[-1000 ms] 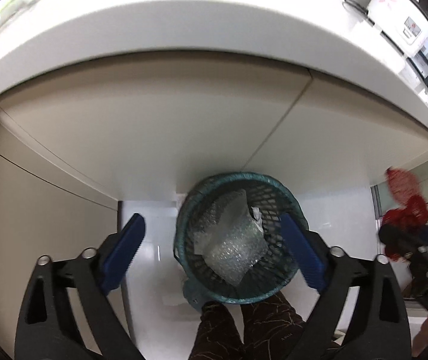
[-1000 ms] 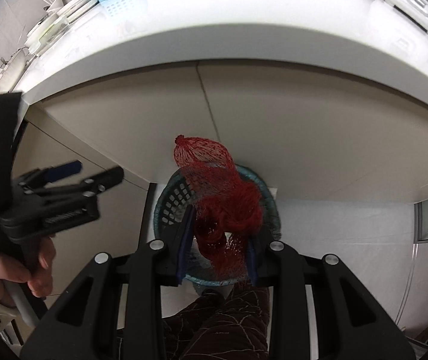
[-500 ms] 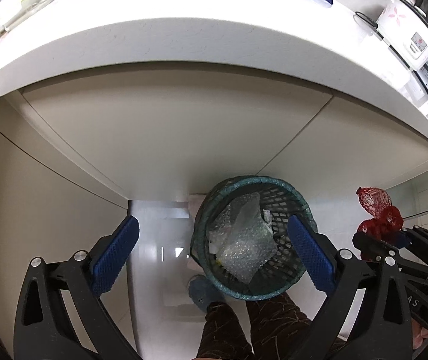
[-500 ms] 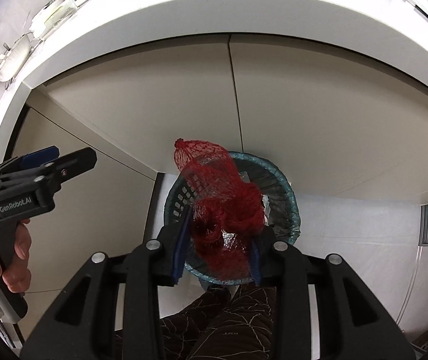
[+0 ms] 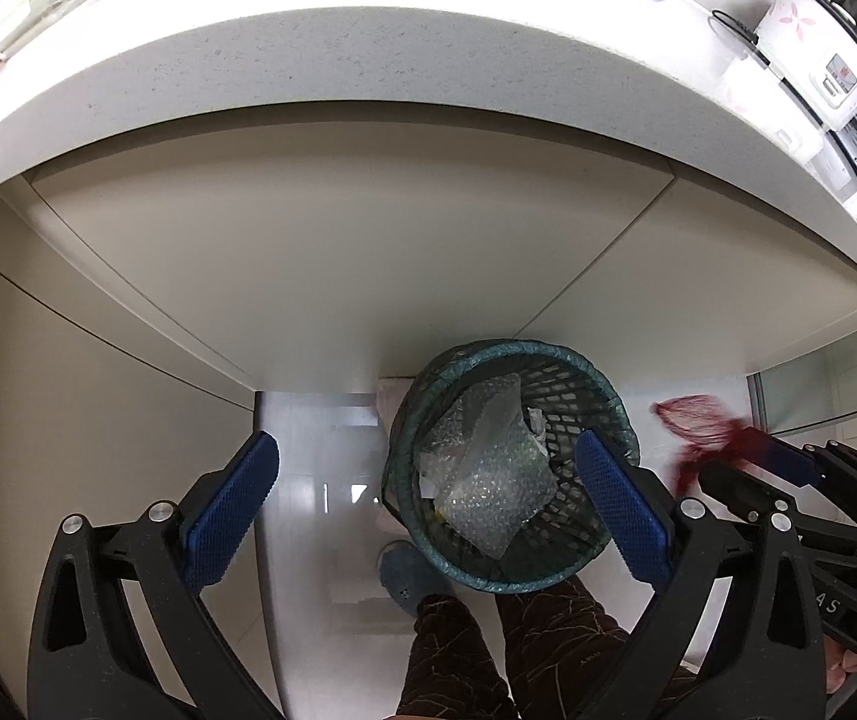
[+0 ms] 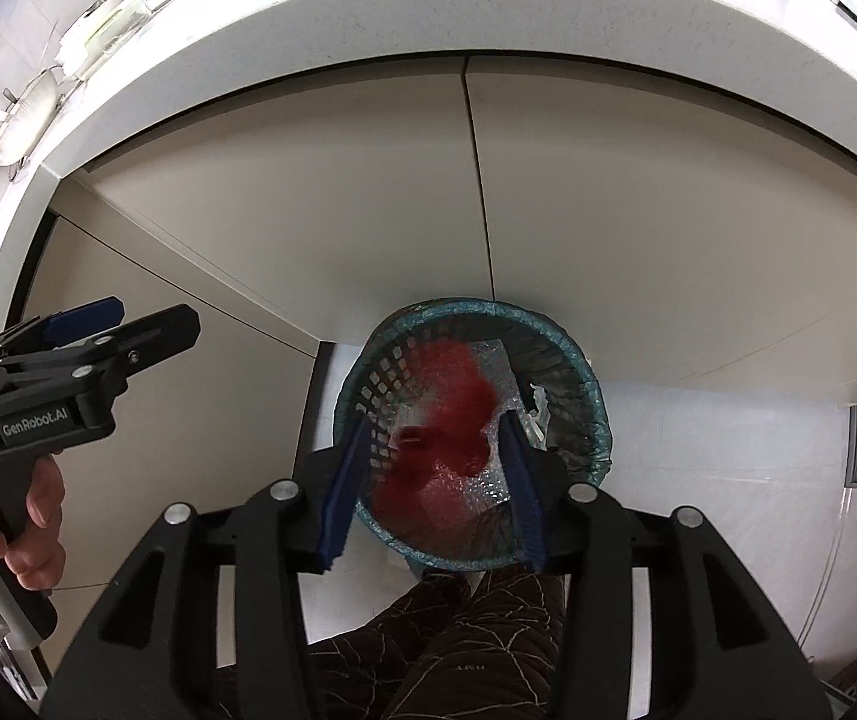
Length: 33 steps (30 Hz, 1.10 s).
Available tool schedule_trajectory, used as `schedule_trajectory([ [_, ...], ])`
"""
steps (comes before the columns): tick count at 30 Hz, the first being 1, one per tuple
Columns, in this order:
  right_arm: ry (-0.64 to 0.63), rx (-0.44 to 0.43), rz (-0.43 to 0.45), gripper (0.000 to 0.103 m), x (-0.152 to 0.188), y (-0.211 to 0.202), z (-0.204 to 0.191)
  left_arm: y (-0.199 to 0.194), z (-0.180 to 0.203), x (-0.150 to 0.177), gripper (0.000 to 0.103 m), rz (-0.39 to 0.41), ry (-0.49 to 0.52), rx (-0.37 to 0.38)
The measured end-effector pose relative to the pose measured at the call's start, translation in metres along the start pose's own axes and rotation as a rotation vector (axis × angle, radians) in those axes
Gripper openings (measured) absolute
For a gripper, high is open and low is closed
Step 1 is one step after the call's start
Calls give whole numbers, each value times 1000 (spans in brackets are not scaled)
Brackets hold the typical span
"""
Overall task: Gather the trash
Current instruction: 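Raise both tools from the basket back toward the counter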
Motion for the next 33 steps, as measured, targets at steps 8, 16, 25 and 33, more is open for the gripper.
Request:
schedule_trajectory([
  [8, 1, -7, -10, 57, -2, 12, -1, 3, -6, 3, 97, -17, -7, -8],
  [16, 13, 20, 39, 80, -12, 2, 0, -1, -5, -4, 97, -10, -18, 8],
  [25, 17, 102, 171, 90, -50, -54, 8, -40, 8, -41, 97, 77, -9, 53],
  [33, 5, 168, 289, 93, -110, -109, 26, -66, 24, -95, 97, 127, -5, 69],
])
Point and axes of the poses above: each gripper's, at about its wrist camera, not at the fingertips, and y roughly the way its jaws point, z to its right, x to its underside, the point moved 1 cm from there along y, roughly the way its jaws point, and after that the axes turned 12 degrees about -x, right-handed, at the moved point
